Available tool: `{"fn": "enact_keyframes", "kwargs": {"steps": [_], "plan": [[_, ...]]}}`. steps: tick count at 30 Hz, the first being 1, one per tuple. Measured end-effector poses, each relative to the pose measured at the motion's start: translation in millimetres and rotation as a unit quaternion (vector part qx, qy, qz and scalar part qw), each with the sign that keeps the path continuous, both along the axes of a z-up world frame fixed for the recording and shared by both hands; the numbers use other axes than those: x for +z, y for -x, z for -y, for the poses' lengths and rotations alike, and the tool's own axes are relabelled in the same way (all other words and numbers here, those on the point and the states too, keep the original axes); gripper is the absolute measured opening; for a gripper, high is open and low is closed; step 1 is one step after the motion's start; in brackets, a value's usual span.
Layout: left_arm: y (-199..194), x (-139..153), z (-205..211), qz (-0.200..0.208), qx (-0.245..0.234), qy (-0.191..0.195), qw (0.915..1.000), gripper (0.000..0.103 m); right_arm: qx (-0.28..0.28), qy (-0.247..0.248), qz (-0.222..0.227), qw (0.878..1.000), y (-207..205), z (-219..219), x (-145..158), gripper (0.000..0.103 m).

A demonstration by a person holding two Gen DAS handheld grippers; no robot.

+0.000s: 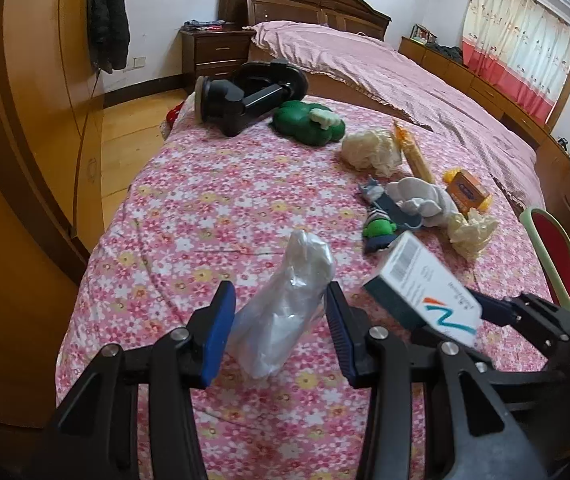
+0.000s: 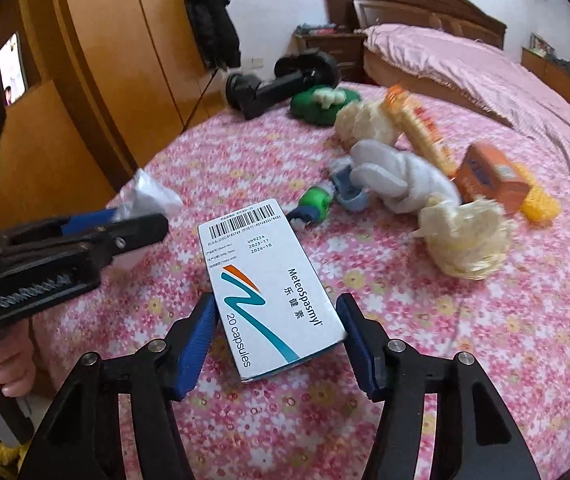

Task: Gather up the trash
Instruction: 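Grasp the white medicine box with right tool while left tool holds plastic bag, then carry the box and bag over the red bucket and open both tools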

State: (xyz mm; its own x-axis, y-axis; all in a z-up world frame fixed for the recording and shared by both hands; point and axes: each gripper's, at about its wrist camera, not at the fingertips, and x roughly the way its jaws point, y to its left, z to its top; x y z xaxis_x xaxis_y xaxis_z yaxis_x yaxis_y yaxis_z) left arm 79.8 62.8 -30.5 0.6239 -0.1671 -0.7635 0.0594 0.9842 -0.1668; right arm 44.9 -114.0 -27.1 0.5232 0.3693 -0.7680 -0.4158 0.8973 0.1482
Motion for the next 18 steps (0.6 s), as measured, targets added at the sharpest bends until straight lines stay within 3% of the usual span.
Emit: {"fn": "enact_keyframes", "kwargs": {"steps": [13,18], "plan": [[-6.5,18.8,46.8,0.020,-0.041,-0.006,0.9989,0.046,-0.076,-0.031,0.044,0.996,22.2,60.2,40.8,0.062],[-10.4,24.6,69.1,0.027,-0.060,-0.016,0.9977,0.046,-0.116,-0.021,0.067,0.991,29.5,85.3,49.2,0.062]]}}
